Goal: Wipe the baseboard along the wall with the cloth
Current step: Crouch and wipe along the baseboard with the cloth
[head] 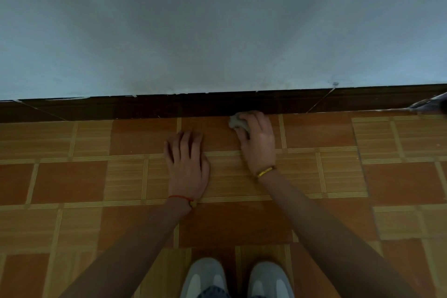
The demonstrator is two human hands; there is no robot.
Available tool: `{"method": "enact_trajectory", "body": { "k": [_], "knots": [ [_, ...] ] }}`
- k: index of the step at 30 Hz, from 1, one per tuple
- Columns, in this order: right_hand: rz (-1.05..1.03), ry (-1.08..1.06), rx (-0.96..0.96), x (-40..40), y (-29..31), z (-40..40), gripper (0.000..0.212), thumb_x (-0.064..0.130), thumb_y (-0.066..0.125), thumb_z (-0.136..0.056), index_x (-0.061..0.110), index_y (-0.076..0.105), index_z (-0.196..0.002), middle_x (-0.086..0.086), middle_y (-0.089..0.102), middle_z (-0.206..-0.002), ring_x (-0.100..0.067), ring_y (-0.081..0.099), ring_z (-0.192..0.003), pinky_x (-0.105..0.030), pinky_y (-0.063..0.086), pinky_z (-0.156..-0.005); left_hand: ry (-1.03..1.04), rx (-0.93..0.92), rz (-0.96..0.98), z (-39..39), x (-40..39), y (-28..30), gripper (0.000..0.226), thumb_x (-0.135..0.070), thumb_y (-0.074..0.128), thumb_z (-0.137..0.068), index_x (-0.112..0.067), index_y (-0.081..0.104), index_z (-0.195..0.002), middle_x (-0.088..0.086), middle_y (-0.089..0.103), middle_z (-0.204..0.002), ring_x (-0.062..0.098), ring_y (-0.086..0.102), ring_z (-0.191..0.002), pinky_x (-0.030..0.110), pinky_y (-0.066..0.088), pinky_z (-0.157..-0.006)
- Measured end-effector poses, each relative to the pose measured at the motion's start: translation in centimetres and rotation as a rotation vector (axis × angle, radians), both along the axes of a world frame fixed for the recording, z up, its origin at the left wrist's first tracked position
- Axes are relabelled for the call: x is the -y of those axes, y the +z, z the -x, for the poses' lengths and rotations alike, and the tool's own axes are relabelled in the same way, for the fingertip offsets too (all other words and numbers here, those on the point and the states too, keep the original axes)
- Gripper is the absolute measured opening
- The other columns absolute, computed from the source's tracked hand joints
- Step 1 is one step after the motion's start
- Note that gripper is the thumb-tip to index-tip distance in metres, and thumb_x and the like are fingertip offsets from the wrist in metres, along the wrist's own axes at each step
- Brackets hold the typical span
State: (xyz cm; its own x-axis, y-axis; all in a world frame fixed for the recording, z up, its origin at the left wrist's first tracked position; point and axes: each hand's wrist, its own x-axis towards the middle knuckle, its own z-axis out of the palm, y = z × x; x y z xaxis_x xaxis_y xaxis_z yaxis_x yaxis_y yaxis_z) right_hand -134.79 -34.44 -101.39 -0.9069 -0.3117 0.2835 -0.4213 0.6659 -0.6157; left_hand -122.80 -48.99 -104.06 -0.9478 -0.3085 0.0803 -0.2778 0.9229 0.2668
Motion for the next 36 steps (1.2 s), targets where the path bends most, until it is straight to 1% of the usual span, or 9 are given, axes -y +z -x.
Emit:
{"method": "enact_trajectory", "body": {
  "k": [4, 9, 14, 21, 24, 29, 31, 33, 36],
  "knots": [
    [0.016, -0.18, 0.004, -4.8, 0.9, 1.4, 0.025, -0.003, 0.067, -0.079, 0.005, 0.063, -0.103, -0.012, 0.058, -0.105, -0.026, 0.054, -0.099, -0.025, 0.041, -0.086, -0.001, 0.008, -0.006, 0.0, 0.1, 0.0, 0.052, -0.028, 0.039, -0.096, -0.013, 0.046, -0.145, 0.013, 0.043, -0.151, 0.035, 0.036, -0.142, 0.062, 0.018, -0.118],
    [0.029, -0.417, 0.052, -6.5, 1.1, 2.1, 0.024, -0.004, 0.064, -0.08, 0.001, 0.061, -0.103, -0.015, 0.056, -0.107, -0.029, 0.054, -0.101, -0.036, 0.047, -0.087, 0.004, 0.008, -0.016, 0.0, 0.0, 0.1, 0.052, -0.029, 0.037, -0.097, -0.013, 0.045, -0.146, 0.013, 0.042, -0.151, 0.035, 0.034, -0.143, 0.062, 0.016, -0.119],
    [0.012, -0.258, 0.077, -1.4, 0.7, 0.2, 0.026, 0.0, 0.071, -0.078, 0.003, 0.063, -0.103, -0.013, 0.057, -0.108, -0.025, 0.056, -0.1, -0.026, 0.044, -0.086, 0.006, 0.002, -0.008, 0.1, -0.1, 0.3, 0.051, -0.029, 0.037, -0.097, -0.013, 0.045, -0.145, 0.014, 0.043, -0.15, 0.036, 0.036, -0.142, 0.063, 0.017, -0.119],
    [-0.072, 0.034, 0.018, 0.2, 0.0, 0.0, 0.033, -0.003, 0.073, -0.076, 0.004, 0.065, -0.107, -0.013, 0.059, -0.107, -0.024, 0.053, -0.099, -0.022, 0.039, -0.088, 0.016, -0.01, 0.0, 0.0, -0.2, 0.4, 0.052, -0.028, 0.039, -0.094, -0.011, 0.047, -0.143, 0.016, 0.044, -0.148, 0.038, 0.037, -0.139, 0.063, 0.018, -0.117],
    [-0.077, 0.06, 0.012, -1.4, 0.3, 0.7, 0.03, 0.001, 0.074, -0.078, 0.003, 0.065, -0.106, -0.013, 0.059, -0.106, -0.026, 0.055, -0.097, -0.029, 0.046, -0.085, 0.013, -0.003, -0.009, 0.0, -0.2, 0.4, 0.053, -0.029, 0.038, -0.095, -0.011, 0.048, -0.143, 0.015, 0.043, -0.149, 0.038, 0.037, -0.14, 0.063, 0.019, -0.117],
    [-0.063, -0.186, 0.022, -7.8, 0.9, 2.5, 0.025, -0.001, 0.067, -0.079, 0.003, 0.063, -0.104, -0.015, 0.057, -0.106, -0.029, 0.053, -0.101, -0.025, 0.038, -0.088, 0.007, -0.011, -0.005, 0.0, -0.1, 0.4, 0.052, -0.028, 0.038, -0.095, -0.011, 0.047, -0.144, 0.015, 0.044, -0.149, 0.038, 0.037, -0.14, 0.063, 0.019, -0.118],
    [-0.051, -0.322, 0.035, -9.6, 1.0, 3.1, 0.025, -0.004, 0.063, -0.079, 0.002, 0.061, -0.103, -0.016, 0.056, -0.107, -0.03, 0.052, -0.102, -0.033, 0.044, -0.088, 0.002, -0.011, -0.006, -0.1, -0.1, 0.4, 0.053, -0.028, 0.038, -0.095, -0.012, 0.047, -0.144, 0.015, 0.044, -0.149, 0.039, 0.038, -0.139, 0.063, 0.019, -0.117],
    [-0.02, -0.44, 0.067, -9.6, 1.0, 3.3, 0.025, -0.004, 0.062, -0.08, 0.003, 0.061, -0.104, -0.015, 0.055, -0.11, -0.03, 0.052, -0.103, -0.039, 0.048, -0.087, 0.005, -0.005, 0.0, 0.0, -0.1, 0.4, 0.053, -0.028, 0.038, -0.095, -0.012, 0.046, -0.145, 0.015, 0.044, -0.149, 0.039, 0.038, -0.139, 0.063, 0.019, -0.117],
    [0.024, -0.471, 0.105, -6.7, 1.2, 2.3, 0.025, 0.001, 0.065, -0.082, 0.003, 0.06, -0.107, -0.014, 0.055, -0.112, -0.028, 0.053, -0.104, -0.036, 0.048, -0.087, 0.011, 0.006, 0.006, 0.0, -0.2, 0.4, 0.053, -0.029, 0.038, -0.095, -0.012, 0.046, -0.145, 0.015, 0.043, -0.15, 0.039, 0.038, -0.139, 0.064, 0.02, -0.117]
  ]
}}
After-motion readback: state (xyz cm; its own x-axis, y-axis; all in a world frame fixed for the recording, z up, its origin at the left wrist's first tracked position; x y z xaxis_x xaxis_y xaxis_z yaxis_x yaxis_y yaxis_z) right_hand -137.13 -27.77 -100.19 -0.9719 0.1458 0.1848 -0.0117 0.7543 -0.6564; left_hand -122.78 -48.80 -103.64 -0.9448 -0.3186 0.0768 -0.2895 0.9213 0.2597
